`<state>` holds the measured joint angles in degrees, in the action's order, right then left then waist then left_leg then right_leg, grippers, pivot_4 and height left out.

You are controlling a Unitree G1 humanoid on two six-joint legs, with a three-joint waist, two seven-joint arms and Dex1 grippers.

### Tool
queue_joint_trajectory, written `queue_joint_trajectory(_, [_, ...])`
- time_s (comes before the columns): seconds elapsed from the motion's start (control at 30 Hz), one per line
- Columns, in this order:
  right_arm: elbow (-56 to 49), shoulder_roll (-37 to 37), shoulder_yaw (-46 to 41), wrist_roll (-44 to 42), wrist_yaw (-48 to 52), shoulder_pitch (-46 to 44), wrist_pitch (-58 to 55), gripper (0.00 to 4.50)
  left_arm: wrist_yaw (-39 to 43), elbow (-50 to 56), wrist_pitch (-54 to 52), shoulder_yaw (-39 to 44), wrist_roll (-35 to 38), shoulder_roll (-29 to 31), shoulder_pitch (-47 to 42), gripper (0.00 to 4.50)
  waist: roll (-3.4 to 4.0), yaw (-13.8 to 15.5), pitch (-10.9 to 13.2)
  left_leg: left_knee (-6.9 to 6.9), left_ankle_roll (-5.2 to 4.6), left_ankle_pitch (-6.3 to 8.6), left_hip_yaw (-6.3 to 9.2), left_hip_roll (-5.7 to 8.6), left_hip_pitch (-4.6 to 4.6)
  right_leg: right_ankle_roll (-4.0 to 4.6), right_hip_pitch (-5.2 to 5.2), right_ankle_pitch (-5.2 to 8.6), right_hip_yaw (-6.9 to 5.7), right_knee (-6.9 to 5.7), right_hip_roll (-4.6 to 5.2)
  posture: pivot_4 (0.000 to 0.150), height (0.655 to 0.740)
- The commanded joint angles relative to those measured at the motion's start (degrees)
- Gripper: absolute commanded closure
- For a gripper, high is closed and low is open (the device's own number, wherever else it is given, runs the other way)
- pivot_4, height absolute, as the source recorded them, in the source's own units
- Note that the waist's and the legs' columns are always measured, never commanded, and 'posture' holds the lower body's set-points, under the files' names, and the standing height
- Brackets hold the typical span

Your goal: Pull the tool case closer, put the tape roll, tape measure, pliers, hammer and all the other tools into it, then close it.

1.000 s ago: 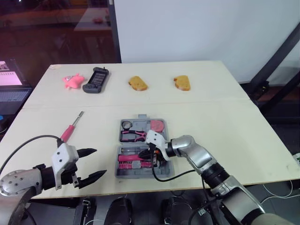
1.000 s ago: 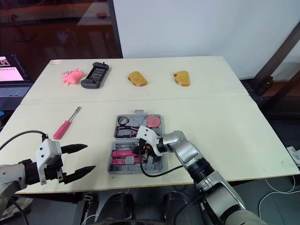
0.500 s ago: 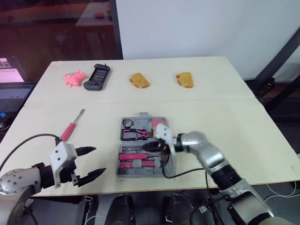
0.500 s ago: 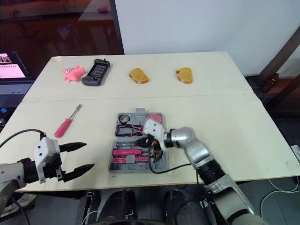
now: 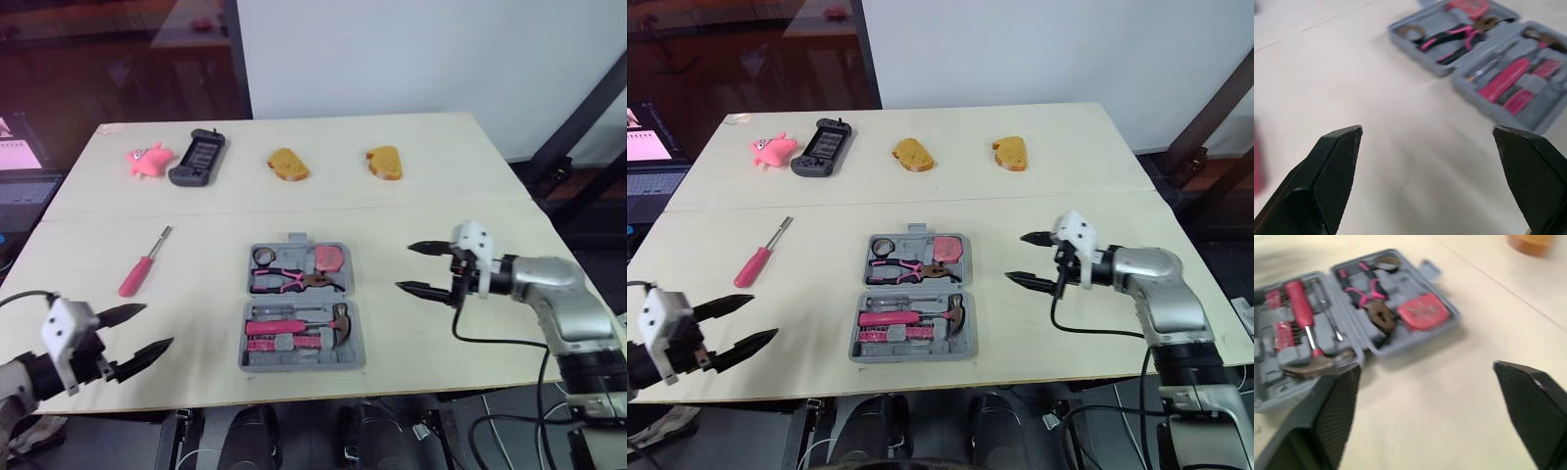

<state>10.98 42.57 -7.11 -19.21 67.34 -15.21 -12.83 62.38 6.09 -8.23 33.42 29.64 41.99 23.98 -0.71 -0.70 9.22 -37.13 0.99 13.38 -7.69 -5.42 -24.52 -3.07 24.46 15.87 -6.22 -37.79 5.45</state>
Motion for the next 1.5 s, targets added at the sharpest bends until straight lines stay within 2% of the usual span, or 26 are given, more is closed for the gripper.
queue_joint_trajectory(0.03, [6.4,4.4,-7.9,-0.6,-0.2,4.6,5.5,0.04,-0.3,-6.2,1.6,8.3,2.1,-0.8,2.7,0.00,0.09,0.1,0.1,-0.03,0.01,0.00,0.00,0.00,0.01,0.12,0.07,0.08,-0.02,0.01,0.04,0.150,0.7188])
queue_joint_trajectory(0.13, [9.5,5.9,-9.9,-1.0,-0.7,5.6,7.2,0.04,0.2,-10.6,3.4,10.9,1.9,-1.6,5.0,0.00,0.17,-0.2,0.2,-0.05,0.02,0.02,-0.04,0.03,0.02,0.15,0.12,0.11,-0.01,0.13,0.21,0.150,0.7188])
queue_joint_trajectory(0.23, [10.2,6.0,-10.5,-1.1,-0.9,5.6,8.0,0.04,1.2,-14.3,4.7,13.7,2.5,-1.5,6.7,0.00,-0.06,-0.4,0.3,-0.11,0.16,0.10,-0.03,-0.01,0.11,0.14,0.11,0.08,-0.08,0.14,0.26,0.150,0.7188])
queue_joint_trajectory(0.53, [5.5,4.7,-7.6,-2.3,-0.3,3.7,2.8,0.04,2.5,-18.4,6.0,16.9,3.7,-0.4,6.6,0.00,-0.03,-0.1,0.3,-0.02,0.19,0.11,-0.03,-0.17,0.07,0.28,0.18,0.00,-0.18,0.23,0.22,0.150,0.7188])
queue_joint_trajectory(0.7, [1.3,4.4,-2.5,-4.9,2.5,-4.6,-5.8,0.04,-0.6,-14.3,3.0,16.8,4.7,0.4,3.9,0.00,0.00,-0.2,0.3,-0.06,0.21,0.13,-0.02,-0.19,0.06,0.32,0.18,-0.02,-0.18,0.23,0.23,0.150,0.7188])
queue_joint_trajectory(0.87, [-7.8,4.2,7.8,-10.2,9.2,-16.2,-24.0,0.04,-4.9,-7.7,-3.4,14.0,5.0,0.6,1.7,0.00,0.04,-0.4,0.4,0.04,0.07,0.04,-0.04,-0.25,0.03,0.34,0.23,-0.04,-0.17,0.22,0.20,0.150,0.7188])
queue_joint_trajectory(1.0, [-13.8,2.0,14.0,-12.0,9.5,-26.1,-32.4,0.04,-8.3,2.4,-9.4,12.7,6.6,0.7,2.3,0.00,0.04,-0.4,0.4,0.05,0.12,0.08,-0.09,-0.26,-0.07,0.28,0.31,-0.08,-0.16,0.20,0.16,0.150,0.7188])
queue_joint_trajectory(1.1, [-16.9,1.5,16.2,-13.0,9.5,-29.3,-35.8,0.04,-10.9,7.7,-12.9,12.5,7.1,1.0,2.1,0.00,0.02,0.0,0.4,0.02,0.13,0.08,-0.09,-0.26,-0.09,0.31,0.36,-0.07,-0.17,0.19,0.17,0.150,0.7188])
queue_joint_trajectory(1.23, [-24.2,0.3,19.8,-13.3,7.8,-33.1,-39.4,0.04,-19.2,11.4,-19.5,10.2,5.3,3.5,-3.4,0.00,0.03,0.1,0.4,0.00,0.13,0.07,-0.09,-0.23,-0.12,0.34,0.37,-0.08,-0.17,0.20,0.18,0.150,0.7188])
queue_joint_trajectory(1.33, [-27.4,0.5,20.5,-13.0,6.7,-32.9,-39.3,0.04,-25.3,9.1,-25.9,7.0,3.9,5.5,-10.0,0.00,0.01,0.1,0.4,-0.05,0.18,0.05,-0.05,-0.24,-0.10,0.35,0.33,-0.12,-0.18,0.14,0.14,0.150,0.7188])
queue_joint_trajectory(1.4, [-28.8,0.0,20.8,-13.1,5.6,-33.0,-39.6,0.04,-26.0,4.2,-29.3,3.4,3.4,7.6,-15.8,0.00,-0.01,0.1,0.4,-0.08,0.17,0.04,-0.07,-0.15,-0.10,0.23,0.30,-0.19,-0.18,0.12,0.13,0.150,0.7188])
queue_joint_trajectory(1.5, [-30.0,-1.4,21.2,-13.0,2.9,-33.3,-40.2,0.04,-22.5,-6.0,-29.9,-3.6,1.2,10.7,-24.5,0.00,-0.08,0.0,0.4,-0.08,0.17,0.03,-0.10,-0.09,-0.11,0.18,0.14,-0.21,-0.17,0.03,0.07,0.150,0.7188])
